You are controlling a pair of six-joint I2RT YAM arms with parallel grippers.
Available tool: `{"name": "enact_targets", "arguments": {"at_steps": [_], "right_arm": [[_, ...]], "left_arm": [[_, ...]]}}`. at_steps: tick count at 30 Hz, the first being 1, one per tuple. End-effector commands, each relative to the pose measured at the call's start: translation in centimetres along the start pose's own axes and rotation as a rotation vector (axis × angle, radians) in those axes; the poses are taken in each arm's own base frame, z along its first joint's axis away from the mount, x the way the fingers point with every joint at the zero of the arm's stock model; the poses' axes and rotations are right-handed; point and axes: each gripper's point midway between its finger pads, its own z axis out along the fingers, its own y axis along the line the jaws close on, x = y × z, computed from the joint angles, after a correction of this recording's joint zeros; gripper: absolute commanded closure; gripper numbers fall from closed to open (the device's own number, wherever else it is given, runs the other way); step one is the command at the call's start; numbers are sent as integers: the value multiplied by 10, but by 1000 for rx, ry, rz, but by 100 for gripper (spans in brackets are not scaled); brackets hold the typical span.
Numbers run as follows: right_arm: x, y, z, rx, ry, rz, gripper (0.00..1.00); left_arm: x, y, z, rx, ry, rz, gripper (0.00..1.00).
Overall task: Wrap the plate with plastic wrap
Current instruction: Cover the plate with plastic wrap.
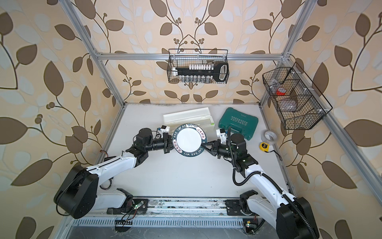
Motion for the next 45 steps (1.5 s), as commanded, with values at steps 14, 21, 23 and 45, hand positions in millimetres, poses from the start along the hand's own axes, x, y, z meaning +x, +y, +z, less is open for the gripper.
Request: {"name": "enact_targets", "arguments": {"at_steps": [14, 21, 23, 45], "right_arm": [[-18, 12, -12, -21, -154, 91, 100], [3, -3, -22, 95, -124, 42, 100], [9, -6, -22, 121, -109, -2, 100], [40, 9, -9, 61, 102, -237, 100]], "left_arm": [[23, 32, -79, -288, -11, 25, 65], [-7, -51, -100, -274, -178, 332, 46], [-8, -83, -100, -266, -217, 489, 41], [-19, -65, 28, -110, 225, 539, 14]]}}
